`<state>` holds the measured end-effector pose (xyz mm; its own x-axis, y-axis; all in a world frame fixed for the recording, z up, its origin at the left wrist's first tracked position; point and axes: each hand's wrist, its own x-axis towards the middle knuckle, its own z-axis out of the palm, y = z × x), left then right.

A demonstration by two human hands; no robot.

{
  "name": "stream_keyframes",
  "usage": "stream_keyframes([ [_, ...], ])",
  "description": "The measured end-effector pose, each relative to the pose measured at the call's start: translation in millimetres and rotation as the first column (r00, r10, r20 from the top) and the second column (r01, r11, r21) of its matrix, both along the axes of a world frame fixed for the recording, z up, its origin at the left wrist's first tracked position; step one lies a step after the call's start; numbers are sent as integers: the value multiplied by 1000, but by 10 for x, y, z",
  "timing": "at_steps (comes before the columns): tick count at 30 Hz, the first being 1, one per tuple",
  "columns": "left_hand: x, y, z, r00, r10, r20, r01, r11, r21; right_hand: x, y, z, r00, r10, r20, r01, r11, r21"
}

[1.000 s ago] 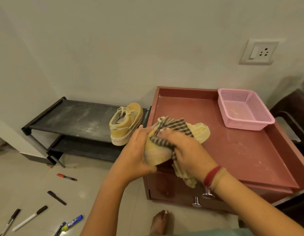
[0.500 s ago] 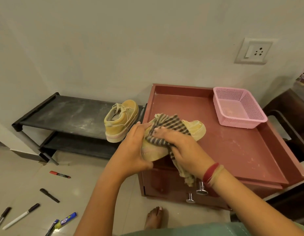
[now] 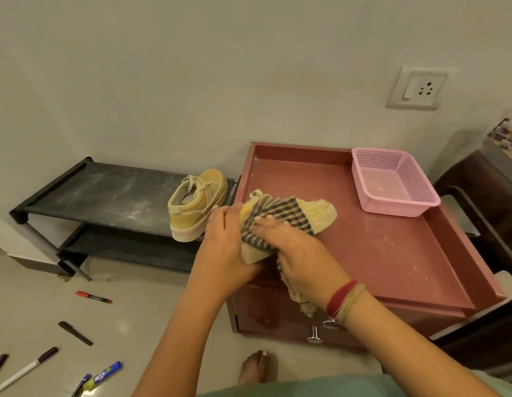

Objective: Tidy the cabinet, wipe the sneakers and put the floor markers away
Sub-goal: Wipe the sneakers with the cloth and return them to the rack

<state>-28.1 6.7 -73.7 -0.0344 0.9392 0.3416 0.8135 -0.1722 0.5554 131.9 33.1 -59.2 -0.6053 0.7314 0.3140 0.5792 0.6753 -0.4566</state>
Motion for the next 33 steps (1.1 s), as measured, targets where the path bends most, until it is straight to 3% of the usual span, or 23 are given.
stream_keyframes([
  [2, -11, 1, 25, 997, -25, -67, 26, 1000, 17, 209, 161, -3, 987, -148, 60, 148, 989, 13],
  [5, 11, -8, 48, 983, -39, -180, 54, 996, 77, 492, 338, -33, 932, -363, -9, 363, 932, -10],
  [7, 34, -2, 55, 978, -43, -204, 59, 996, 73, 453, 267, -67, 949, -310, -49, 310, 951, -22],
  [11, 33, 15, 64, 972, -23, -235, 34, 998, 44, 309, 50, -165, 999, -52, -4, 52, 997, 65],
  [16, 75, -11, 51, 959, 3, -283, 12, 999, 50, 480, 270, -227, 962, -267, -59, 270, 961, 66],
  [21, 43, 1, 49, 955, -28, -296, 45, 998, 50, 289, 43, -276, 998, -55, -21, 57, 992, 111],
  [25, 0, -9, 70, 966, -37, -257, 51, 998, 46, 499, 265, -320, 946, -307, -104, 313, 948, 55],
  [30, -15, -7, 71, 972, -30, -232, 47, 997, 67, 413, 49, -355, 993, -119, -11, 119, 989, 86],
  [33, 4, -17, 89, 979, 0, -204, 10, 999, 51, 573, 256, -335, 949, -304, -85, 308, 951, 37],
])
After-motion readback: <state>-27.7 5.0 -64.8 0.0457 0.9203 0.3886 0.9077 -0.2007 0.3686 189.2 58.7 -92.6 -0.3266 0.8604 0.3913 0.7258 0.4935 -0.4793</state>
